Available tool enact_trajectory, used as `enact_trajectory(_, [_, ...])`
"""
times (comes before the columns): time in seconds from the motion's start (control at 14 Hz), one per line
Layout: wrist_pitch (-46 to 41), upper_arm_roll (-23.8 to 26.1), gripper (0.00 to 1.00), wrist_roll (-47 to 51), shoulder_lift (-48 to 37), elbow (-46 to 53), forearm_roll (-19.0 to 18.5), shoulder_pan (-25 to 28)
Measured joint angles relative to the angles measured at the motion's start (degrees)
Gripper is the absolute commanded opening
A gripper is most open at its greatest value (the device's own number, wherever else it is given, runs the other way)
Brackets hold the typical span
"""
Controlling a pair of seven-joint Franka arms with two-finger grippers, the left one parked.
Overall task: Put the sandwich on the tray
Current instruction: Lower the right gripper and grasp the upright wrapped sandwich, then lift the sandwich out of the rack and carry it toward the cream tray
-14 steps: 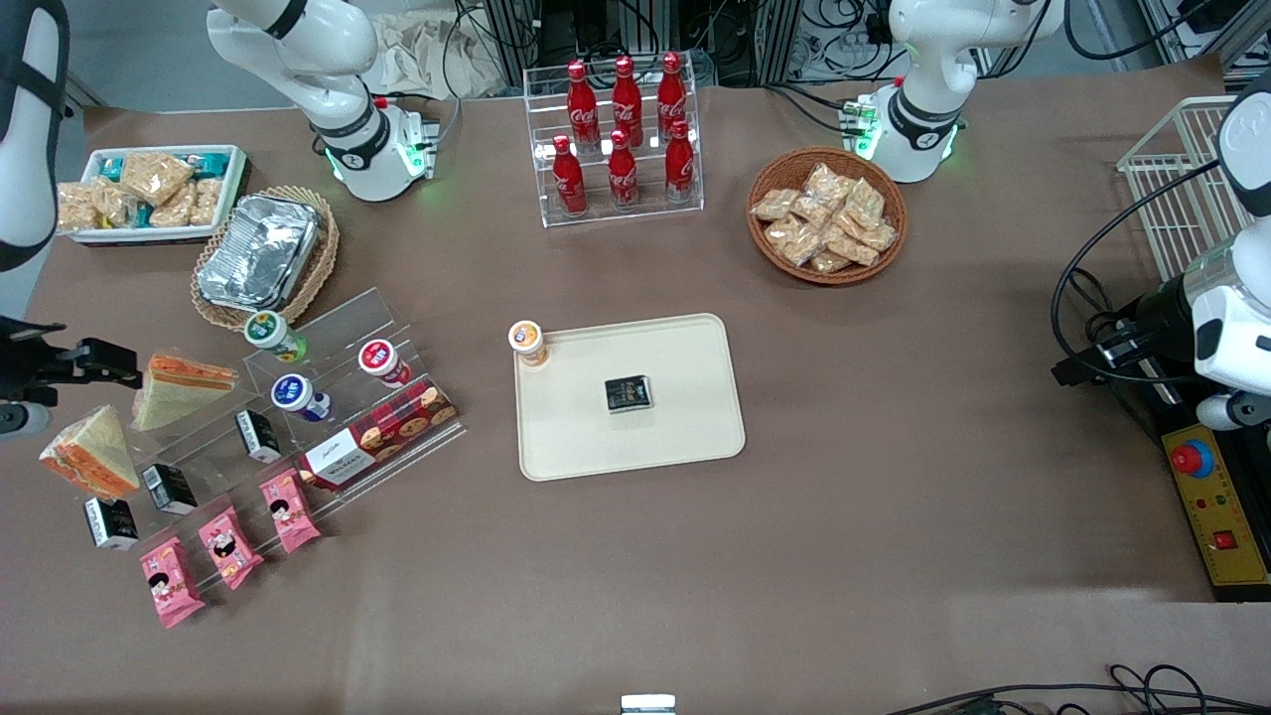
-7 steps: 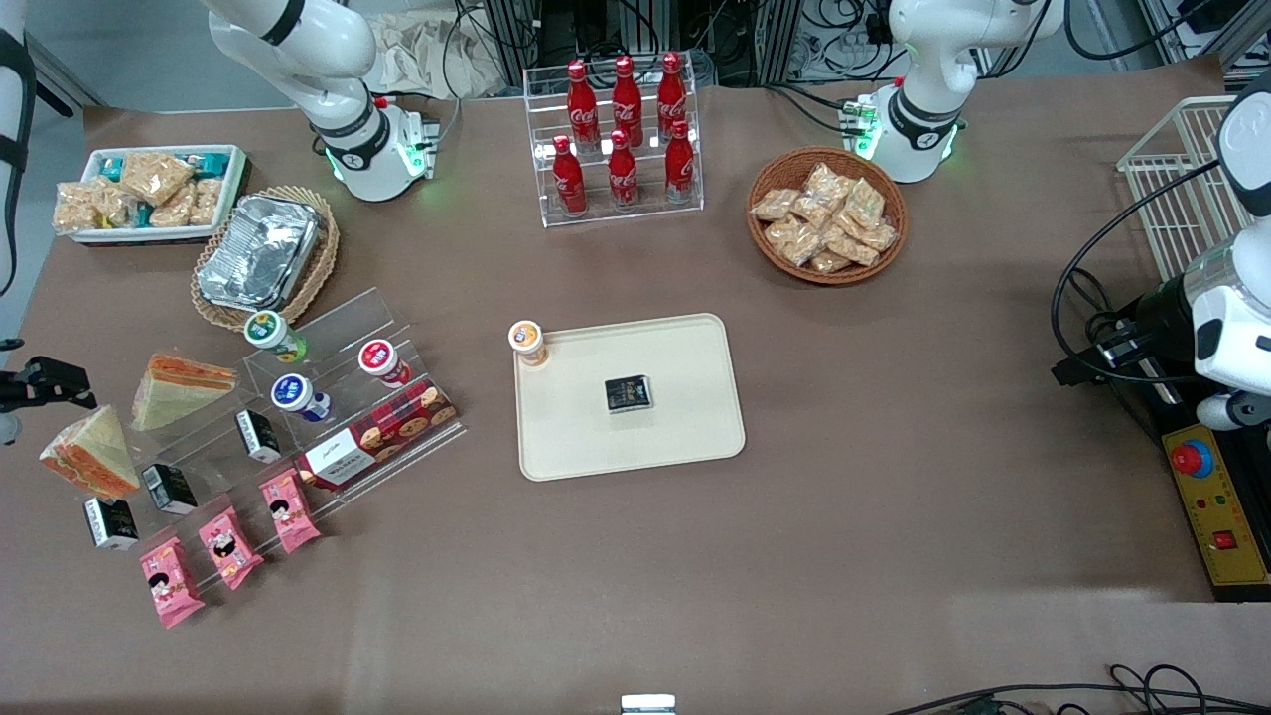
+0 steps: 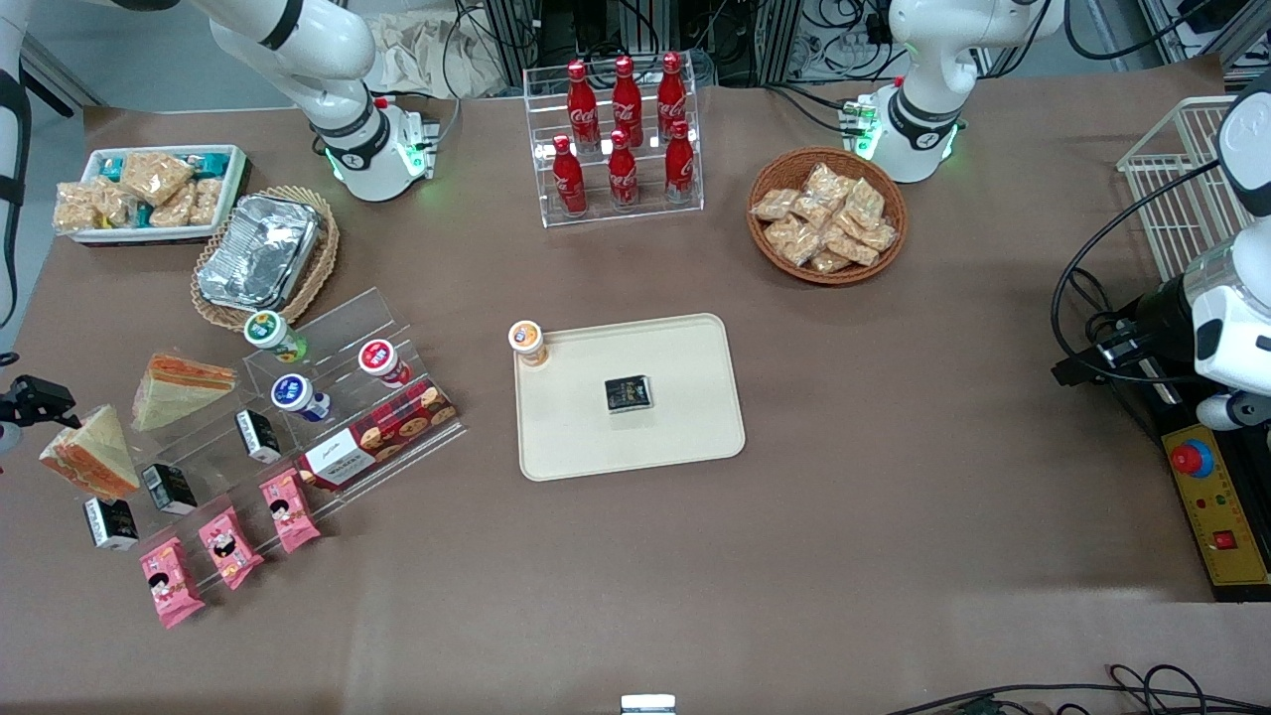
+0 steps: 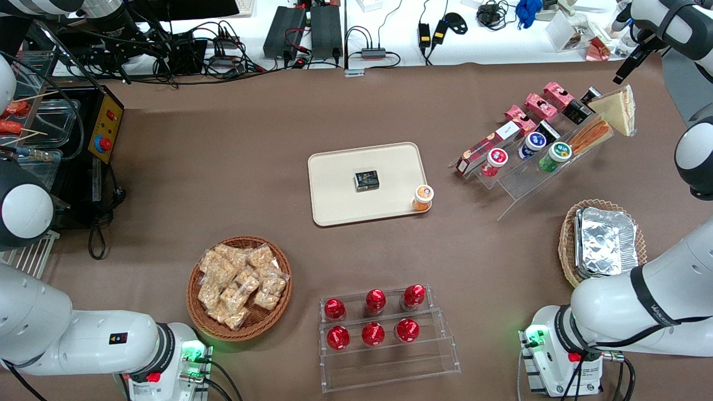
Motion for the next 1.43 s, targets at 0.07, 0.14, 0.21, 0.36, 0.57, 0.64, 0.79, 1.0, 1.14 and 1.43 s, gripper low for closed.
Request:
enact_trajectory(0.07, [0.5,-0.2,0.99,-1.1,0.7,0.0,-0.2,0.0])
enact_trajectory(0.14, [0.7,-0.5,0.99,-2.1,1.4,0.0,-0.3,0.0])
enact_trajectory(0.21, [0.9,-0.7,0.98,-2.9,2.0,0.0,-0.4,0.0])
enact_trajectory(0.36, [1.5,-1.0,0.98,-4.5,3.3,0.0,-0.6,-0.1])
enact_trajectory(0.57, [3.1,-1.5,0.98,-6.1,4.9,0.0,-0.6,-1.4])
enact_trajectory(0.64, [3.3,-1.5,0.98,-6.2,5.1,0.0,-0.6,-1.6])
enact_trajectory(0.79, [3.3,-1.4,0.98,-6.2,5.3,0.0,-0.3,-1.7])
enact_trajectory(1.0, [3.4,-1.5,0.97,-5.6,6.5,-0.9,3.4,-2.1])
enact_trajectory(1.14, [3.7,-1.6,0.91,-5.5,7.3,-1.4,3.8,-2.5])
enact_trajectory(1.43, [3.7,-1.6,0.48,-5.5,7.3,-1.5,4.0,-2.6])
